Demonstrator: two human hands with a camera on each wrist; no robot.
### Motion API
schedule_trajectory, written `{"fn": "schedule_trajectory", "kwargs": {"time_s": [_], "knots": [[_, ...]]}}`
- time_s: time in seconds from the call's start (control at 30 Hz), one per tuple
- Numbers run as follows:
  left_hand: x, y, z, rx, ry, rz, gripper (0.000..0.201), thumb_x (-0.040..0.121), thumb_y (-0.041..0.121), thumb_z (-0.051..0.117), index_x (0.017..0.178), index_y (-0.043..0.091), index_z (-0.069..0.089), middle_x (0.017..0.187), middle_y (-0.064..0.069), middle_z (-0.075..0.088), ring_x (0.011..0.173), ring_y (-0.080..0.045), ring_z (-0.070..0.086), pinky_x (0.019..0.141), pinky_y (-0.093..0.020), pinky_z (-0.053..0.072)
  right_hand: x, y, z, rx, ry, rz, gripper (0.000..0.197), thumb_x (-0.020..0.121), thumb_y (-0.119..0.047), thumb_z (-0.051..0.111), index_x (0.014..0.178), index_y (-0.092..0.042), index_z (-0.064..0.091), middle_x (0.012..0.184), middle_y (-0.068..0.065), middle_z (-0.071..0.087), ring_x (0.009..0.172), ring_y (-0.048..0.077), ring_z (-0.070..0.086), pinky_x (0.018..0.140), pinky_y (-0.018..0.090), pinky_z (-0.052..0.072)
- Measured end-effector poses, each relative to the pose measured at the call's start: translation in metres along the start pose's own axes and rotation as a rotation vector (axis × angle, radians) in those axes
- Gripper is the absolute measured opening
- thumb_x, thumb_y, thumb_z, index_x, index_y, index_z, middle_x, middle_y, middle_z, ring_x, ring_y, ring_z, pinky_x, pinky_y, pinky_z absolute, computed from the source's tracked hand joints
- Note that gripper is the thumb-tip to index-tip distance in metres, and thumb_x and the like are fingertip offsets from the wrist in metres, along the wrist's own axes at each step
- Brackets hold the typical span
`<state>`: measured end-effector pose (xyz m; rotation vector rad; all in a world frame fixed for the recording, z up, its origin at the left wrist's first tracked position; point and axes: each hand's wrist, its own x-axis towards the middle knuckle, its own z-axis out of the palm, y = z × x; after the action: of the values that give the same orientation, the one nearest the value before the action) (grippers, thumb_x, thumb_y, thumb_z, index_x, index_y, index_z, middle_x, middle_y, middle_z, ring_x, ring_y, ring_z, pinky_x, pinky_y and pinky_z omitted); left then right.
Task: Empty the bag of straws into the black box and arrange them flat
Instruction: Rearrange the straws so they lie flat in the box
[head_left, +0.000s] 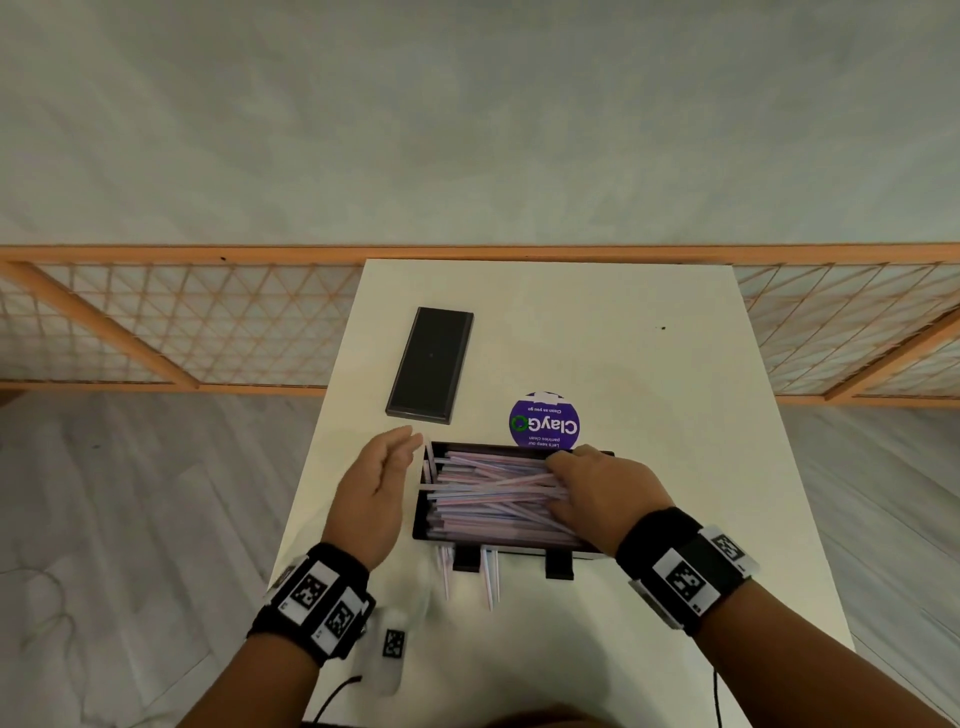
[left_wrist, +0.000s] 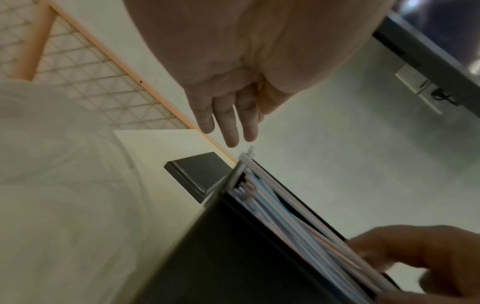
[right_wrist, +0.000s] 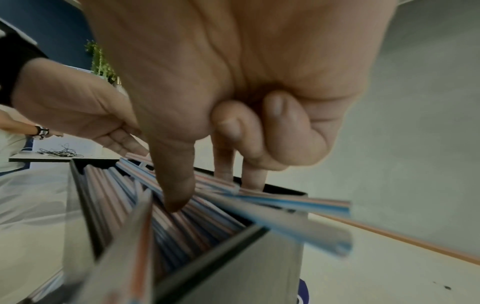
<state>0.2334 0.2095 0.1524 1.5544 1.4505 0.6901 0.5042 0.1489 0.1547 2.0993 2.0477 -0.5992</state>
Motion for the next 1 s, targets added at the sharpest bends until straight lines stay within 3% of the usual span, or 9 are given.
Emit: {"fn": "schedule_trajectory", "kwargs": {"time_s": [0.07, 0.2, 0.33, 0.5, 0.63, 0.73, 1.0], "knots": [[0.009, -0.001, -0.006, 0.122, 0.033, -0.017, 0.029, 0.106, 0.023, 0.052, 0.134, 0.028, 0.060, 0.132, 0.014, 0.064, 0.116, -0.003, 0.063, 0.107, -0.034, 0.050, -0.001, 0.003, 0.002, -0.024, 0.016, 0.010, 0.025, 0.098, -0.034, 0.049, 0.122, -0.028, 0.057, 0.118, 0.000, 0.061, 0.097, 0.025, 0.067, 0.072, 0.033, 0.052], [0.021, 0.008, -0.006, 0.375, -0.080, 0.002, 0.052, 0.098, 0.038, 0.066, 0.146, 0.033, 0.046, 0.129, 0.005, 0.049, 0.095, -0.005, 0.060, 0.087, -0.025, 0.047, -0.001, 0.007, 0.011, -0.065, 0.035, 0.025, 0.020, 0.100, -0.028, 0.049, 0.117, -0.029, 0.060, 0.115, -0.001, 0.060, 0.092, 0.024, 0.068, 0.066, 0.031, 0.046], [0.033, 0.011, 0.004, 0.521, -0.188, 0.026, 0.061, 0.099, 0.048, 0.060, 0.153, 0.035, 0.037, 0.120, 0.001, 0.051, 0.100, -0.010, 0.054, 0.090, -0.026, 0.043, -0.002, 0.004, 0.020, -0.039, 0.045, 0.038, 0.020, 0.099, -0.028, 0.050, 0.116, -0.029, 0.059, 0.115, -0.003, 0.058, 0.086, 0.023, 0.068, 0.064, 0.033, 0.051], [0.045, 0.003, 0.014, 0.609, -0.168, 0.086, 0.028, 0.102, 0.035, 0.059, 0.127, 0.022, 0.063, 0.105, 0.007, 0.060, 0.092, -0.010, 0.054, 0.085, -0.024, 0.041, -0.005, 0.002, 0.024, -0.002, 0.051, 0.040, 0.018, 0.100, -0.029, 0.049, 0.113, -0.030, 0.062, 0.112, -0.002, 0.057, 0.087, 0.023, 0.068, 0.069, 0.036, 0.058], [0.045, 0.003, 0.015, 0.583, -0.093, 0.070, 0.007, 0.101, 0.028, 0.061, 0.105, 0.022, 0.065, 0.086, 0.012, 0.060, 0.083, -0.012, 0.057, 0.076, -0.026, 0.044, -0.007, 0.005, 0.027, 0.021, 0.057, 0.041, 0.018, 0.101, -0.029, 0.050, 0.115, -0.030, 0.061, 0.112, 0.000, 0.058, 0.090, 0.026, 0.068, 0.073, 0.038, 0.059], [0.042, 0.005, 0.009, 0.559, -0.083, 0.061, 0.009, 0.100, 0.024, 0.063, 0.091, 0.022, 0.063, 0.083, 0.010, 0.064, 0.078, -0.010, 0.060, 0.072, -0.028, 0.050, -0.006, 0.006, 0.029, 0.028, 0.068, 0.037, 0.019, 0.101, -0.028, 0.050, 0.117, -0.030, 0.061, 0.113, 0.000, 0.058, 0.093, 0.026, 0.067, 0.076, 0.038, 0.059], [0.031, 0.057, -0.031, 0.496, -0.043, 0.101, 0.009, 0.100, 0.026, 0.064, 0.091, 0.025, 0.065, 0.083, 0.010, 0.067, 0.076, -0.010, 0.065, 0.075, -0.037, 0.058, -0.004, 0.000, 0.027, -0.013, 0.096, 0.025, 0.018, 0.101, -0.029, 0.050, 0.112, -0.025, 0.063, 0.108, 0.001, 0.060, 0.095, 0.026, 0.065, 0.071, 0.036, 0.052]]}}
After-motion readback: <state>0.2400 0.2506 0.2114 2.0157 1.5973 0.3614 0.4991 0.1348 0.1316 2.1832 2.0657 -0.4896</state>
